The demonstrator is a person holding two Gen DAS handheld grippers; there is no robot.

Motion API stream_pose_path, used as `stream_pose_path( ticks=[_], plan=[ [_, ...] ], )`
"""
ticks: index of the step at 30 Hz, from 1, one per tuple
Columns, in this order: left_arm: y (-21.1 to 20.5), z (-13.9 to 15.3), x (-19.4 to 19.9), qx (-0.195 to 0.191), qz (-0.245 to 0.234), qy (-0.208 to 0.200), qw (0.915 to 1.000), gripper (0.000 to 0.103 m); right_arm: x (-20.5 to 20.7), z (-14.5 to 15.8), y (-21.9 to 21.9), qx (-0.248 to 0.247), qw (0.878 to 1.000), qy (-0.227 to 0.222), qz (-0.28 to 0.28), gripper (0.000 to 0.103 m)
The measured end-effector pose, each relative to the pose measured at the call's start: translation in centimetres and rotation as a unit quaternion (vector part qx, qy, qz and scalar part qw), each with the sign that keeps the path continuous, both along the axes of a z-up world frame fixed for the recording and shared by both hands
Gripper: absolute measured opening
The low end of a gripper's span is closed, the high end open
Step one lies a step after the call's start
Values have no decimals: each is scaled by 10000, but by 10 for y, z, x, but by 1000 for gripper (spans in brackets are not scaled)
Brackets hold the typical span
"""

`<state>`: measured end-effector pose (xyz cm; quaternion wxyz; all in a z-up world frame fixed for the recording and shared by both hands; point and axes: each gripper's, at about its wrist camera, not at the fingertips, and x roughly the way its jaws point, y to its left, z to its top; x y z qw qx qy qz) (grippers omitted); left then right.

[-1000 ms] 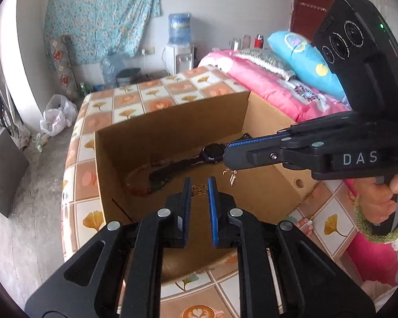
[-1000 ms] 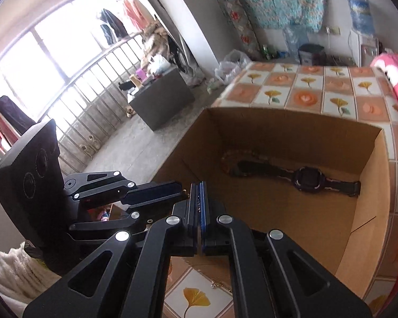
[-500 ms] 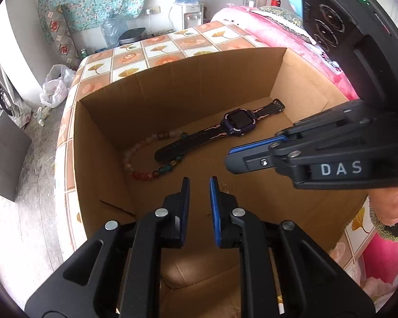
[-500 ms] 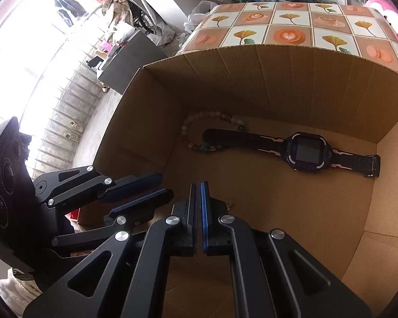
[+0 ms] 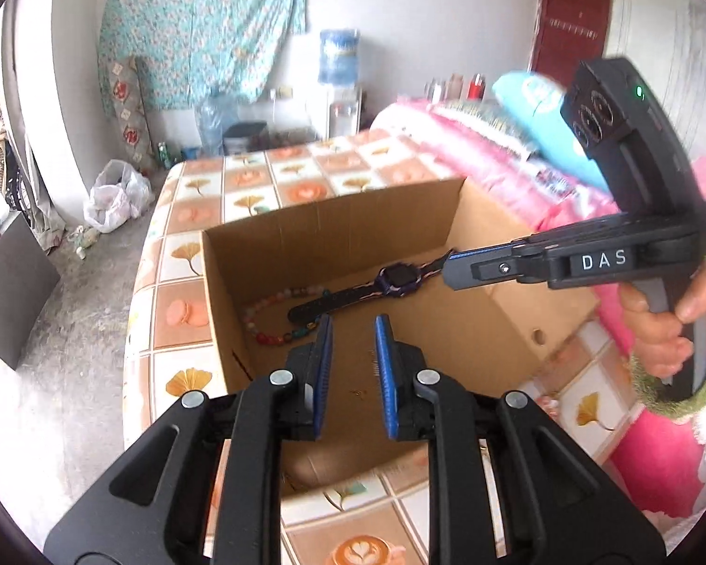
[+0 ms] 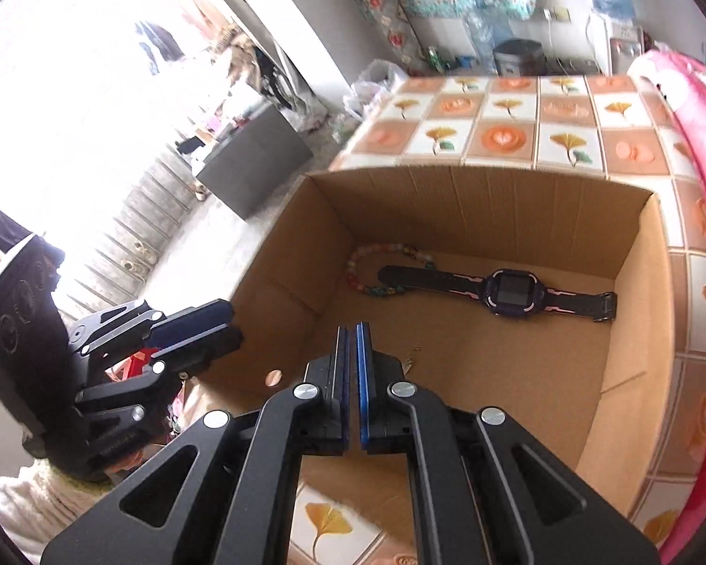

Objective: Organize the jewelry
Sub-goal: 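Move both grippers back out of the box to the charms on the table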

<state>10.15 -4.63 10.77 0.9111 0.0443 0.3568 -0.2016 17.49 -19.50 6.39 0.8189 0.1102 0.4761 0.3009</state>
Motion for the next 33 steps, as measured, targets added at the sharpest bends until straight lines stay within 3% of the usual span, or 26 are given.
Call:
stream_pose_path(
  ticks=[3,5,7,12,17,22,25,33],
  plan=[
    [23,5,-34,-385,-27,-247,9989,25,-30,13,-12,187,9993,-301,100,6],
    [34,3,-55,-474,-73,-377,9981,26,-51,17,-18,312,9985,-412,178,13],
    [40,-6,-76,-498,-58,-488,9975,33,-71,16,-23,445,9976,-474,220,19],
    [45,-41,-106,-706,38,-211,9973,37,-111,-17,-28,551,9980,-292,100,36],
    [29,-89,-115,-458,243,165,9985,37,-140,-70,-18,225,9995,37,-200,36],
    [16,-114,-112,-558,186,419,9974,37,-158,-102,-3,-173,9994,88,-292,34],
    [3,-122,-106,-488,31,418,9979,37,-163,-112,6,-403,9987,-18,-298,28],
    [-38,-135,-85,35,-319,305,9990,36,-170,-119,9,-679,9964,-359,-365,26]
  ],
)
